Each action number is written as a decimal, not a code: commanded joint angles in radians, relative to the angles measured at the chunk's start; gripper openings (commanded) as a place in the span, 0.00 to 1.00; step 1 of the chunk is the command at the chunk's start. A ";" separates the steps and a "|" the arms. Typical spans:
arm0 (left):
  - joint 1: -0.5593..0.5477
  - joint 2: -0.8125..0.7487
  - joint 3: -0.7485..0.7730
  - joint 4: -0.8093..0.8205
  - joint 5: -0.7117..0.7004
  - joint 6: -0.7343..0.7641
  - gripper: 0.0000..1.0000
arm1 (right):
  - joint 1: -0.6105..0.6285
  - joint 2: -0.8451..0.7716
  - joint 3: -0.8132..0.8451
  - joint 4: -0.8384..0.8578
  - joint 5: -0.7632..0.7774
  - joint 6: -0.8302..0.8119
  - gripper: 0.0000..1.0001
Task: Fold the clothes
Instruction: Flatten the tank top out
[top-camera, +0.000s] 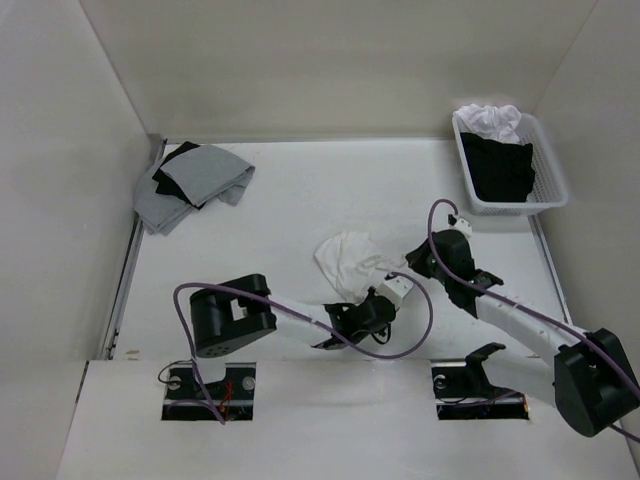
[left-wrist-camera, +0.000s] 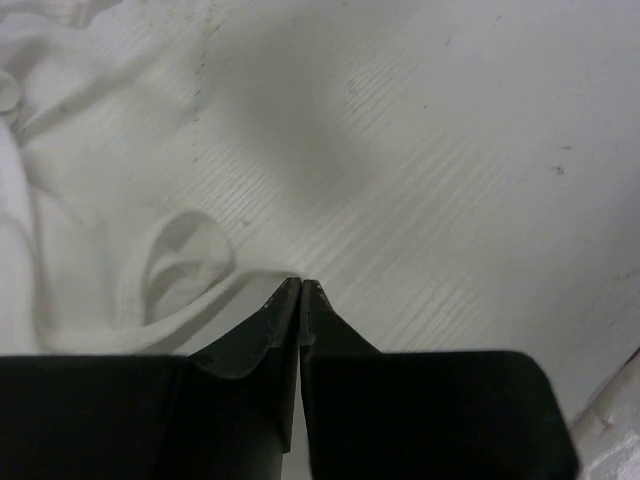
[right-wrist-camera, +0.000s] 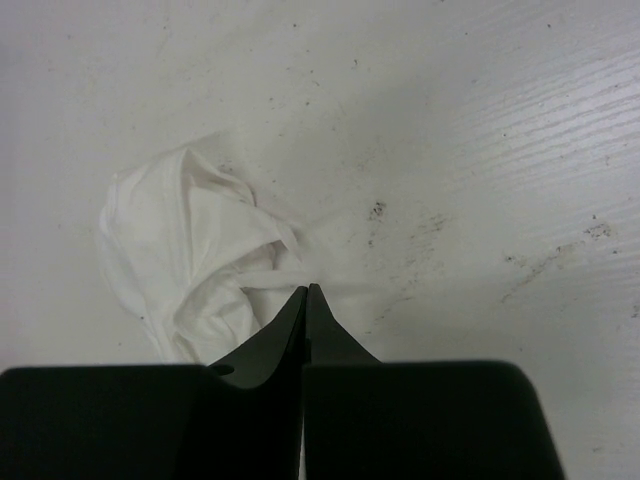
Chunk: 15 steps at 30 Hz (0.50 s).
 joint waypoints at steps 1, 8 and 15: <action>0.012 -0.288 -0.068 -0.025 -0.066 0.008 0.01 | -0.003 -0.074 0.016 0.054 -0.007 -0.024 0.00; 0.051 -0.882 -0.105 -0.102 -0.241 0.108 0.01 | 0.068 -0.279 0.129 -0.074 0.025 -0.065 0.00; 0.120 -1.130 0.112 -0.054 -0.337 0.301 0.01 | 0.376 -0.373 0.603 -0.298 0.305 -0.277 0.00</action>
